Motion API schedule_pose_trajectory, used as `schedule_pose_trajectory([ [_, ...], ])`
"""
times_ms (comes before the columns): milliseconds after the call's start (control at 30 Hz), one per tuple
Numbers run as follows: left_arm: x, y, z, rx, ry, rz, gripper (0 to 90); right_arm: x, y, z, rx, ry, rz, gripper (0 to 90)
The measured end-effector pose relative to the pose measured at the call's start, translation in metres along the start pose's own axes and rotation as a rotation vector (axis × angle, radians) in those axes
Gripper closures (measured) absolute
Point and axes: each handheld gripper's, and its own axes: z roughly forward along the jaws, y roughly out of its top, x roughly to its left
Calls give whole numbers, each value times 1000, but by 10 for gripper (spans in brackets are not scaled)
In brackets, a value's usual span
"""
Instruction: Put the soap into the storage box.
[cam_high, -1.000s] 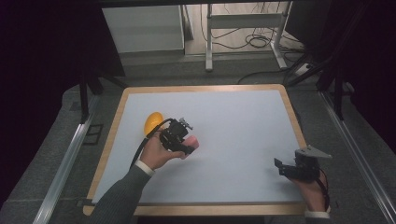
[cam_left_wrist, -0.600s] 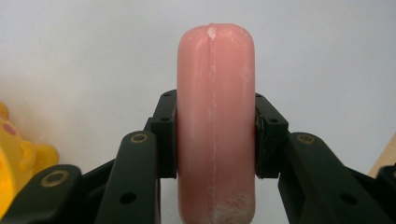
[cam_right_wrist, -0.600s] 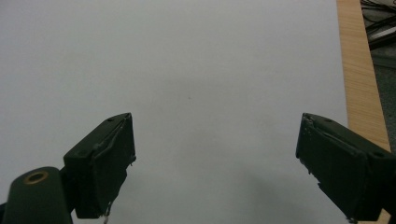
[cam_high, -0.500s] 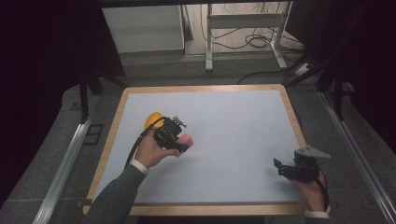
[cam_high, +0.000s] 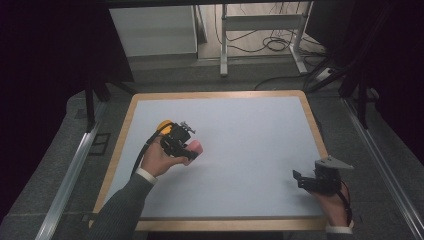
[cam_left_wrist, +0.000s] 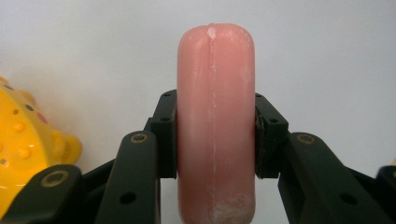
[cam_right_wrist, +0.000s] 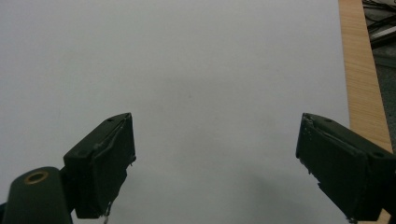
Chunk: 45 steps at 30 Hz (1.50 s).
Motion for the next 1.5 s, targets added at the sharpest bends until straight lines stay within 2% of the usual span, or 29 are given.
schedule_pose_trajectory([
  [433,13,-3,-7,-2,23,-20,604,0,0,1,1,0,-1,113],
  [867,32,-5,-17,-4,51,-62,604,0,0,1,1,-3,0,114],
  [1500,63,-13,-22,-28,84,-154,604,0,0,0,0,-1,2,114],
])
